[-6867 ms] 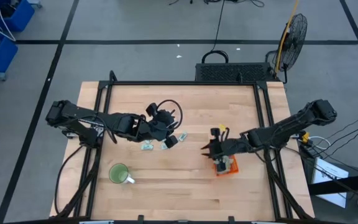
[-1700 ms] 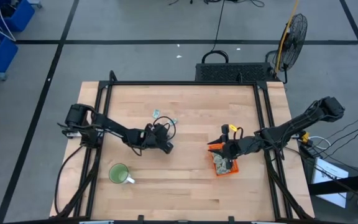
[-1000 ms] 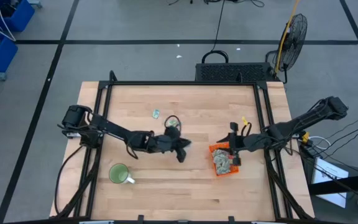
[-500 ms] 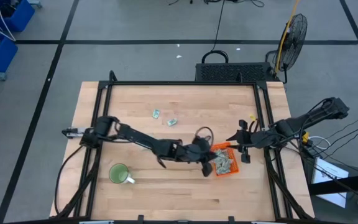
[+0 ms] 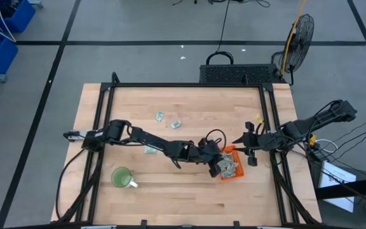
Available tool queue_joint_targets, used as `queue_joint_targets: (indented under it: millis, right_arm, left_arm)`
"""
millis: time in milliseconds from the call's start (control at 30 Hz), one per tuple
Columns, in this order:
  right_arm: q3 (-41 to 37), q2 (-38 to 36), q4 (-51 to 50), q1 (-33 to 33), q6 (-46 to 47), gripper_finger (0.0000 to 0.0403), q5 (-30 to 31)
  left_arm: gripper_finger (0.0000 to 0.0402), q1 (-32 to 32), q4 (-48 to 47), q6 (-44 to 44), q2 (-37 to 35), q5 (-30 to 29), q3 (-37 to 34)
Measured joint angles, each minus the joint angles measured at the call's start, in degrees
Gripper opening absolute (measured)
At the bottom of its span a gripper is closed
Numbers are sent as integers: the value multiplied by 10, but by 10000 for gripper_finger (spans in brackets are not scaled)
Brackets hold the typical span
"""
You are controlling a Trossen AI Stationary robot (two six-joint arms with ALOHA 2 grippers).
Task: Pick and place Stevia / Truvia into bins
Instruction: Put the stevia packet into the orange basket
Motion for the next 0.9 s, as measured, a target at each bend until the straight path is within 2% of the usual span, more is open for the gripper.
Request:
queue_joint_targets:
  millis: [200, 300, 633, 900]
  right_arm:
    - [0, 0, 0, 0, 0, 116, 0]
    - [0, 0, -1, 0, 0, 116, 0]
    - [-43, 0, 46, 0, 0, 116, -1]
    - [-44, -2, 96, 0, 0, 116, -2]
  left_arm:
    - [91, 0, -4, 24, -11, 0, 0]
    - [92, 1, -36, 35, -36, 4, 0]
    - [92, 1, -276, 77, -152, -14, 0]
    - [93, -3, -492, 19, -194, -30, 0]
